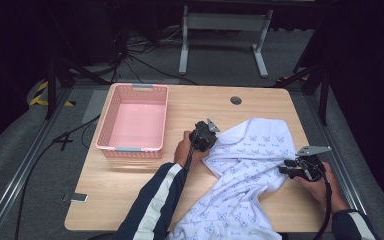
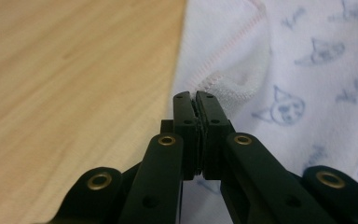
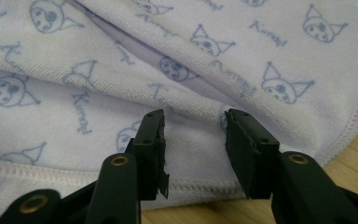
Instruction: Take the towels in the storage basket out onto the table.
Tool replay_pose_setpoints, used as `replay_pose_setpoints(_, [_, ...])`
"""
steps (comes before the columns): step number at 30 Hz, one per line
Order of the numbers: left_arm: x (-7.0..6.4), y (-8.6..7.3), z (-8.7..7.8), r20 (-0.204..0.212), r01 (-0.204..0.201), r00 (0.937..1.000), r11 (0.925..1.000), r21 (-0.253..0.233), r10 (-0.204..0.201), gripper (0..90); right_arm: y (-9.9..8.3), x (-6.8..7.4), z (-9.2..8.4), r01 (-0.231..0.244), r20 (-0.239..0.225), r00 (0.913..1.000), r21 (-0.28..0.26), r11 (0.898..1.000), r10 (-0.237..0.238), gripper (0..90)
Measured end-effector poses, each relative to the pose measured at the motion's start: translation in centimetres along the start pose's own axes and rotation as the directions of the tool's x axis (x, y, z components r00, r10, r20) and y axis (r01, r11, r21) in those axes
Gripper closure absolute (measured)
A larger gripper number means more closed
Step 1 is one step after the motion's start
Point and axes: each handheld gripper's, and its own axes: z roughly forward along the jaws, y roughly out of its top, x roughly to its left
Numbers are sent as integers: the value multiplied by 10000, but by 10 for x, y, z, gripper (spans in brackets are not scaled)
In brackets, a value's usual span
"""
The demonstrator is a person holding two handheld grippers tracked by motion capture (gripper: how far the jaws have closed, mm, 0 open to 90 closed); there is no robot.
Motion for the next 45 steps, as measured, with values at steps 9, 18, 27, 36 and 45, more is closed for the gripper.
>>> replay_pose_setpoints(9, [24,-2,-7,-964,1404,9847,9887,-526,-1450,824,-6,-9,-10,-517,419,9979,463,9976,498,597])
replay_pose_setpoints(18, [-15,-2,-6,1130,-677,9917,9966,463,621,574,-12,-11,-16,-673,694,9956,620,9958,630,583])
replay_pose_setpoints(27, [-6,12,7,1086,156,9940,9999,-23,-153,454,-10,-8,-15,-458,750,9963,646,9969,409,563])
replay_pose_setpoints(36, [19,15,15,-1415,1056,9838,9937,-376,-1099,870,-11,-11,-15,-506,737,9962,535,9973,466,561])
replay_pose_setpoints(45, [48,10,12,-1601,2562,9501,9625,-895,-2678,520,-12,-15,-16,-703,871,9940,496,9963,658,540])
